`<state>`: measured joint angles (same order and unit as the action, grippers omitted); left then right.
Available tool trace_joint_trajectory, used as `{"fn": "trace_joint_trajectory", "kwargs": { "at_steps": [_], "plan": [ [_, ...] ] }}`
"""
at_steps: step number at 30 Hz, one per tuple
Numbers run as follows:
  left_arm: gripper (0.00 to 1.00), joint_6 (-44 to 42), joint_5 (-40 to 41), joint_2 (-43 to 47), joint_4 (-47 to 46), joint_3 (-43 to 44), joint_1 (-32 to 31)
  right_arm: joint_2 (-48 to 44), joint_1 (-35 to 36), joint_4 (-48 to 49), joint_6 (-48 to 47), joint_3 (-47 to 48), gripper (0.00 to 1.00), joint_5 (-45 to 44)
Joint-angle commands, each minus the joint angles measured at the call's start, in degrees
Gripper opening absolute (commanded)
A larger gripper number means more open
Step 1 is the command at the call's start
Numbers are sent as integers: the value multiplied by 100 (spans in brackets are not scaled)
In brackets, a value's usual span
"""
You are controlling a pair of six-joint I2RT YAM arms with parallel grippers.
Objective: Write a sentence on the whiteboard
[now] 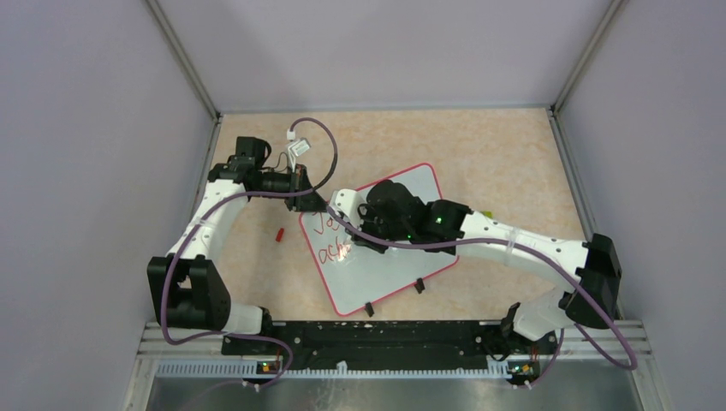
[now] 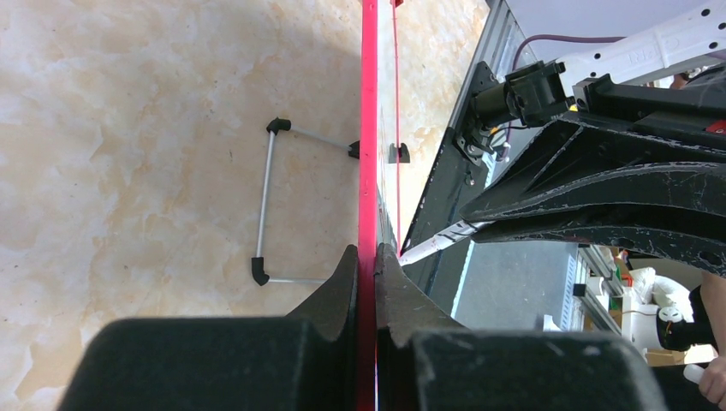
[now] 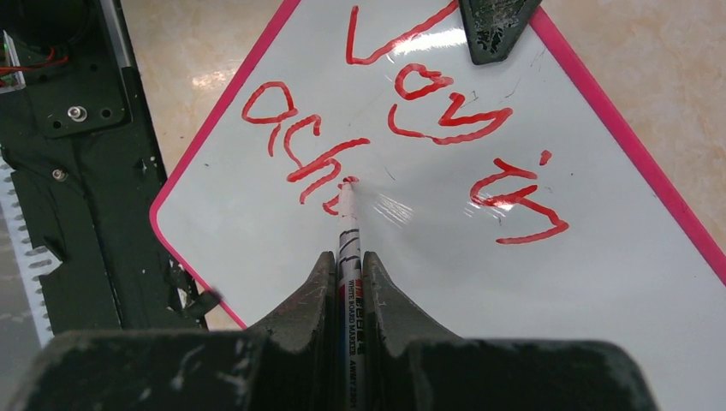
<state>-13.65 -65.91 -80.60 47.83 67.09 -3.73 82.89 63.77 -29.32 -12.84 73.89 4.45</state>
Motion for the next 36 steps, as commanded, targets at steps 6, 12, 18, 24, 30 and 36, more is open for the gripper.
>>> {"fn": "trace_joint_trajectory", "kwargs": {
  "at_steps": [6,12,18,24,30,36],
  "plan": [
    [0,-156,584,63,8,18,22,-489,48,-94,-7,103,0,-4],
    [0,-147,603,96,15,24,21,-630,-53,-76,10,-195,0,-22],
    [0,-138,589,79,-4,16,21,-665,-142,-2,36,-295,0,-15],
    [0,-138,589,92,-6,8,21,-596,-142,61,47,-298,0,62],
    [0,-137,601,118,-15,-13,21,-510,-143,128,45,-273,0,81],
    [0,-138,591,110,-15,-13,21,-404,-137,208,45,-275,0,114]
  ]
}}
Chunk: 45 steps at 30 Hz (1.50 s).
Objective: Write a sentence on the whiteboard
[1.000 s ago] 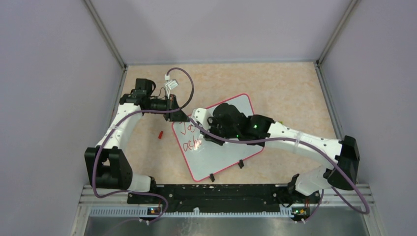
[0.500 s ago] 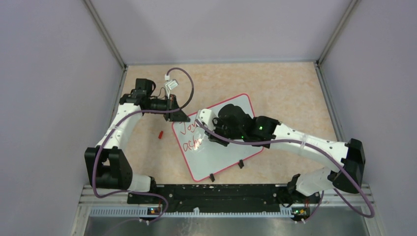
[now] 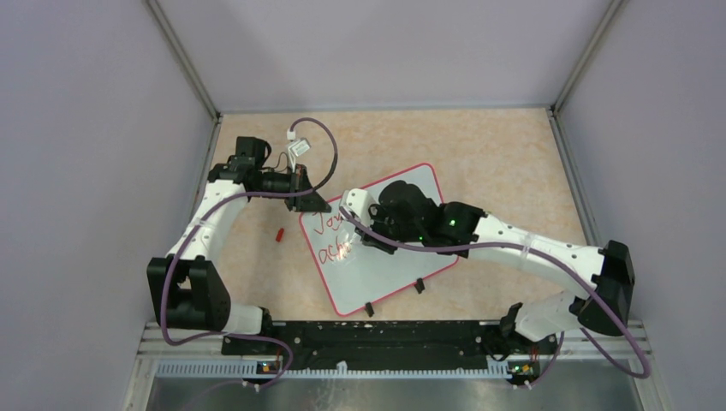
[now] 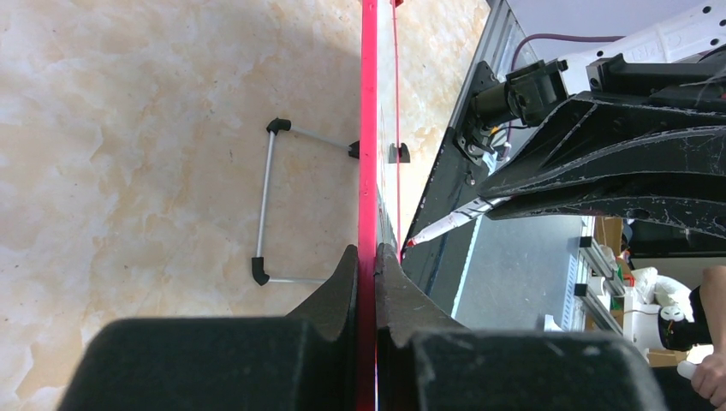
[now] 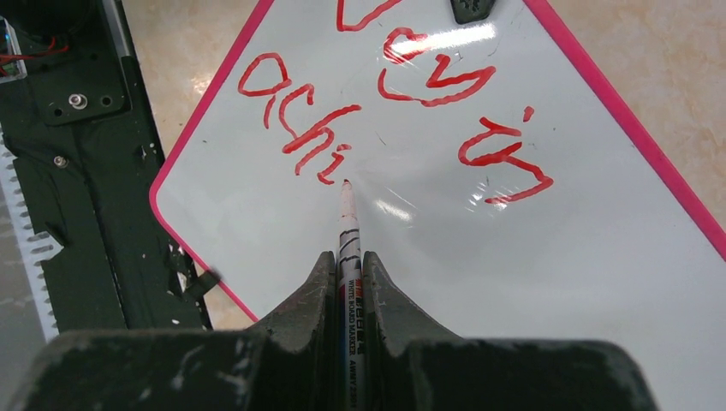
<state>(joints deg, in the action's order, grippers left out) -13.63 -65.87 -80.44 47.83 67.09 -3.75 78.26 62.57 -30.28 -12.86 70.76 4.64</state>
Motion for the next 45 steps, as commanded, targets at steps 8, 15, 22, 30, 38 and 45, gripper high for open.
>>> {"fn": "trace_joint_trajectory", "kwargs": {
  "at_steps": [8,15,22,30,38,45],
  "plan": [
    [0,-149,590,91,-8,-5,23,198,-11,371,47,21,0,101],
    [0,-155,596,85,-1,-7,23,160,-17,299,47,-113,0,-71],
    [0,-156,587,82,0,-3,23,9,-137,199,31,-210,0,-237],
    [0,-155,584,64,-2,12,23,29,-261,148,-32,-54,0,-394],
    [0,-153,584,75,-2,2,23,98,-274,227,-14,131,0,-447],
    [0,-155,587,73,1,-2,23,179,-273,248,29,252,0,-447]
  ]
}}
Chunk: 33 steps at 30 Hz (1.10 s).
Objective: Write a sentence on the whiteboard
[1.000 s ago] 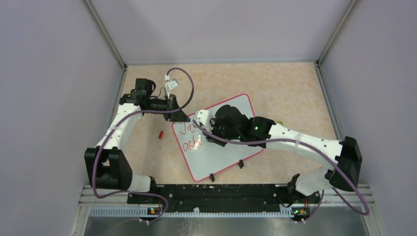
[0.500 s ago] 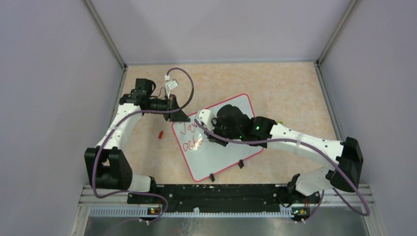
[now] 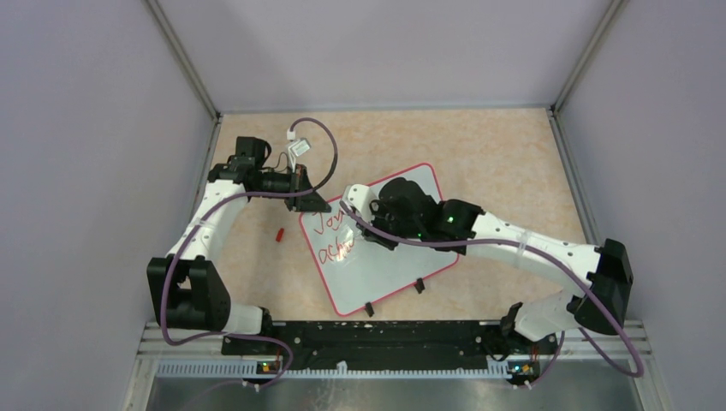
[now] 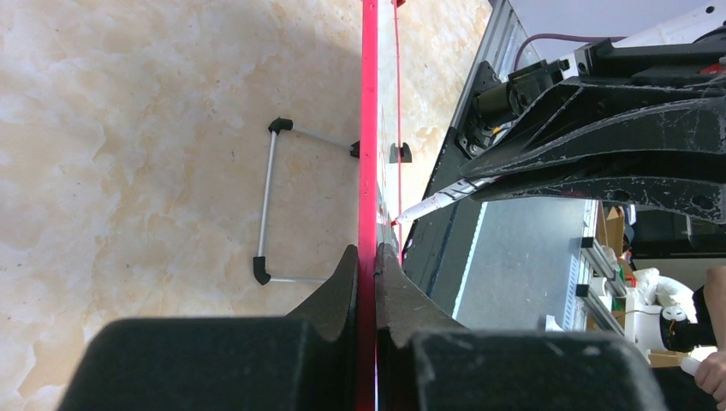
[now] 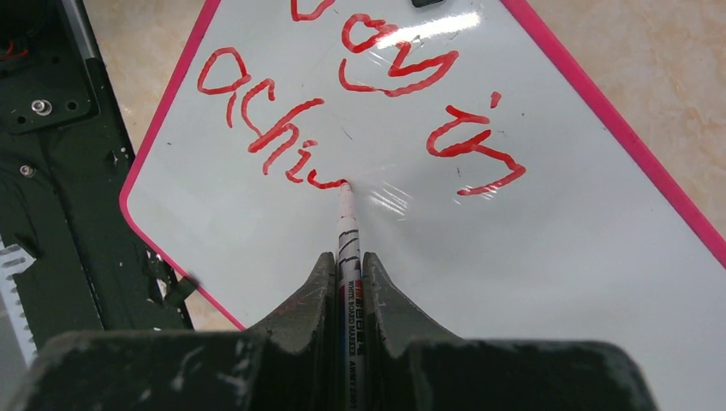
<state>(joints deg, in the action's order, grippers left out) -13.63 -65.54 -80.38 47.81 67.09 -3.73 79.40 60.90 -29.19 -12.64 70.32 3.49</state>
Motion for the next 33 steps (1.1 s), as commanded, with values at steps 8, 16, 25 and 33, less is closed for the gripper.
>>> {"fn": "trace_joint_trajectory", "kwargs": {
  "at_steps": [8,16,25,33],
  "plan": [
    [0,-169,544,68,-6,-25,21,203,-54,164,77,286,0,-71],
    [0,-175,552,71,-7,-29,21,228,108,179,78,126,0,-20],
    [0,-173,547,44,-25,-32,21,110,132,109,69,-92,0,-15],
    [0,-175,556,40,-24,-42,21,7,142,-18,43,-225,0,46]
  ]
}}
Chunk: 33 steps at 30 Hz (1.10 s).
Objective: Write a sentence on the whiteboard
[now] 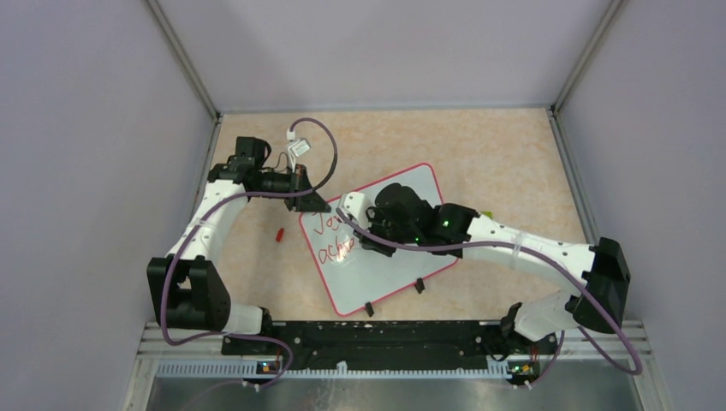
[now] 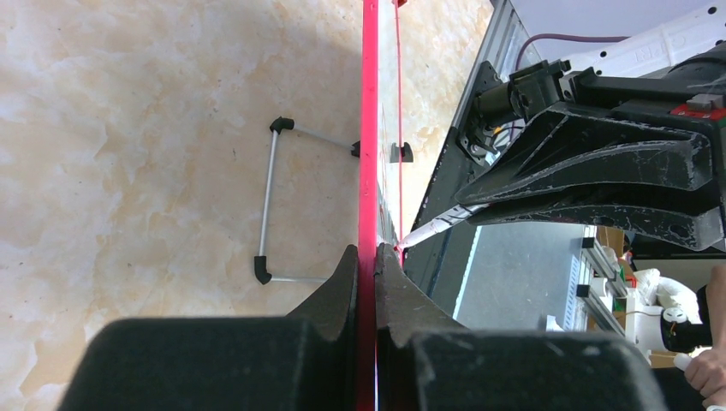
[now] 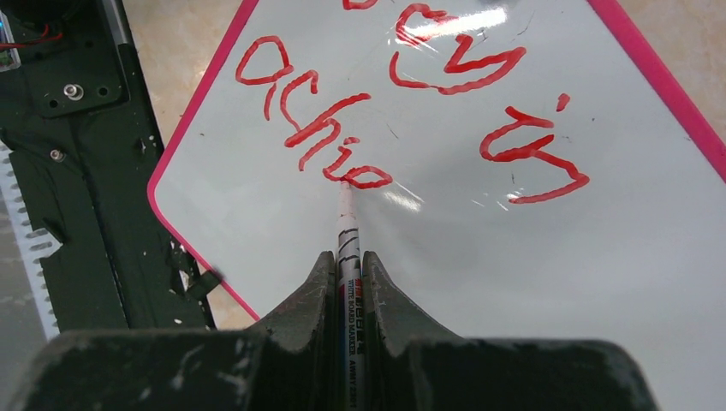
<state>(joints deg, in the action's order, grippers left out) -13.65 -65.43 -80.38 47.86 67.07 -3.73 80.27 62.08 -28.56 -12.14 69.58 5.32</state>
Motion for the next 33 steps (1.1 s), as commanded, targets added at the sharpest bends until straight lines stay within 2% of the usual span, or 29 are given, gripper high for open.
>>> {"fn": "trace_joint_trajectory", "kwargs": {
  "at_steps": [1,10,19,33],
  "plan": [
    [0,-168,543,44,-29,-40,21,-87,22,-91,-12,-178,0,-161],
    [0,-147,544,61,-50,-58,21,-280,-9,-192,-32,-251,0,-372],
    [0,-138,541,67,-38,-29,21,-396,-88,-279,-34,212,0,-287],
    [0,-149,549,76,-12,-21,21,-153,-85,-66,-65,367,0,-414]
  ]
}}
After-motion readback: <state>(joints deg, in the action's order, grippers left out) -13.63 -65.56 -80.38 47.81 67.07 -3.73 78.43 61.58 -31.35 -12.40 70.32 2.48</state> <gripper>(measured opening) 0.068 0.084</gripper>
